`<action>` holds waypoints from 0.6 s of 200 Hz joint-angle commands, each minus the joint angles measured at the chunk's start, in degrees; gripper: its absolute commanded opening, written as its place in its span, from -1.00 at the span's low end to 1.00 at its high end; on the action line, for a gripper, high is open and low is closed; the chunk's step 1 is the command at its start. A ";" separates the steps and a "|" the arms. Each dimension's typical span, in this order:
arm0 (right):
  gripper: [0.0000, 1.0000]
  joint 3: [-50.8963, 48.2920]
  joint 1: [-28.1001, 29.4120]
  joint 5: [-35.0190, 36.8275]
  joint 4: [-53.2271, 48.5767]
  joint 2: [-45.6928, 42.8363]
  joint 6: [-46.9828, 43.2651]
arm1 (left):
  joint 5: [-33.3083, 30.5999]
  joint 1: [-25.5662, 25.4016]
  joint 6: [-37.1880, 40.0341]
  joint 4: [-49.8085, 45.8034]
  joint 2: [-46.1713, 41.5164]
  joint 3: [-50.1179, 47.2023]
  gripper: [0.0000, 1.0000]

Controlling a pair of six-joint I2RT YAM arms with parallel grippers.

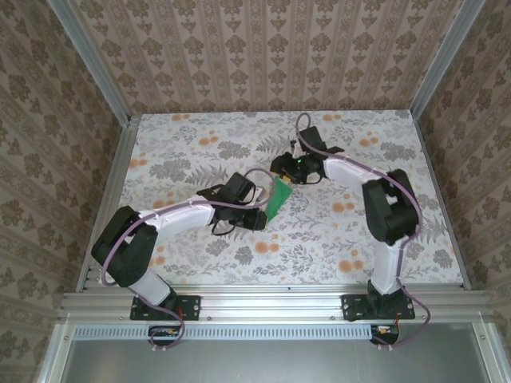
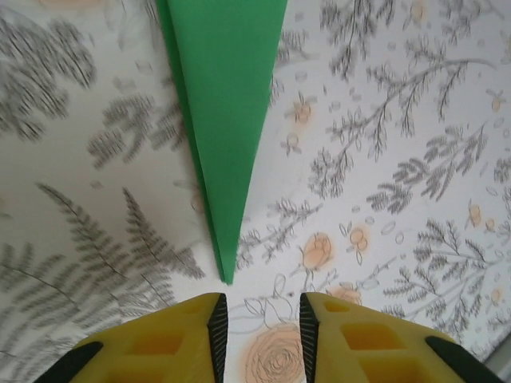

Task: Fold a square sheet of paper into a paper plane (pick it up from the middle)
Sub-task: Fold the wing for the fifth time at the center of the table, then turn over a paper plane at the center of the table.

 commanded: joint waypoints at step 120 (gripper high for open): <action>0.69 -32.04 -11.32 26.62 2.29 -32.07 1.12 | -26.27 -6.73 3.85 -20.09 25.91 34.55 0.17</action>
